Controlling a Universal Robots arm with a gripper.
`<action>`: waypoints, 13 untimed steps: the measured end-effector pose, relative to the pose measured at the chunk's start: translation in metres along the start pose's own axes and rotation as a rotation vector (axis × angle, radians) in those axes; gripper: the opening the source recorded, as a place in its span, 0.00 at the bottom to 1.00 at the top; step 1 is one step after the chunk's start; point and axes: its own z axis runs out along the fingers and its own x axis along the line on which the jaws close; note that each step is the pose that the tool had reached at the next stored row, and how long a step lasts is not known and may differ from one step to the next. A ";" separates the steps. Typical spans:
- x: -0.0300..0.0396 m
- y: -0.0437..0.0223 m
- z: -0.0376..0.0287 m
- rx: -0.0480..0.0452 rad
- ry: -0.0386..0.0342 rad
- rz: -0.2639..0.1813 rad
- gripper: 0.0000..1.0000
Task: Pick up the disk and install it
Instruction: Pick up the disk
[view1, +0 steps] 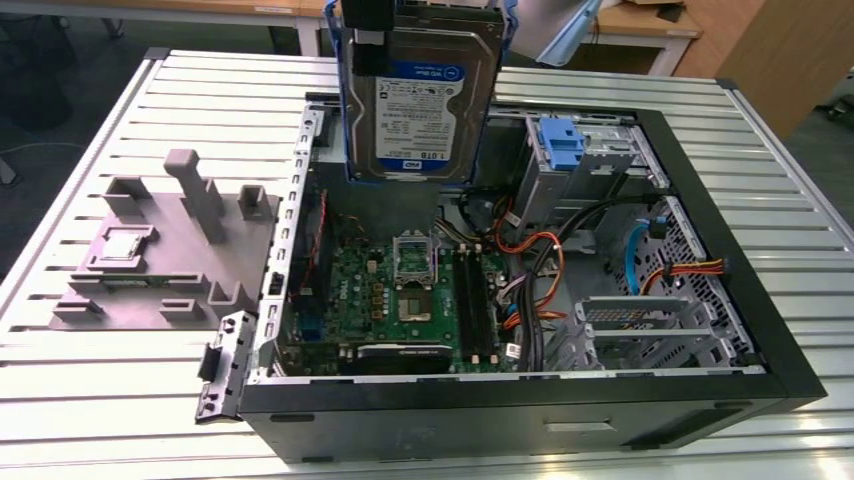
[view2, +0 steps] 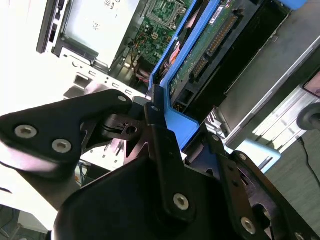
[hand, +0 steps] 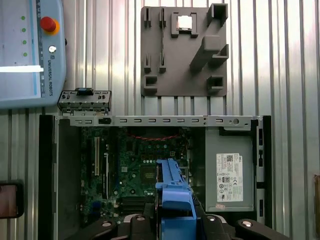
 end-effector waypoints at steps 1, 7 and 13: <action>0.0000 -0.0003 0.0000 0.0000 0.0000 0.000 0.37; 0.0000 -0.0023 -0.0001 0.0000 0.0000 0.000 0.37; -0.0001 -0.0042 -0.0001 0.0000 0.0000 0.000 0.37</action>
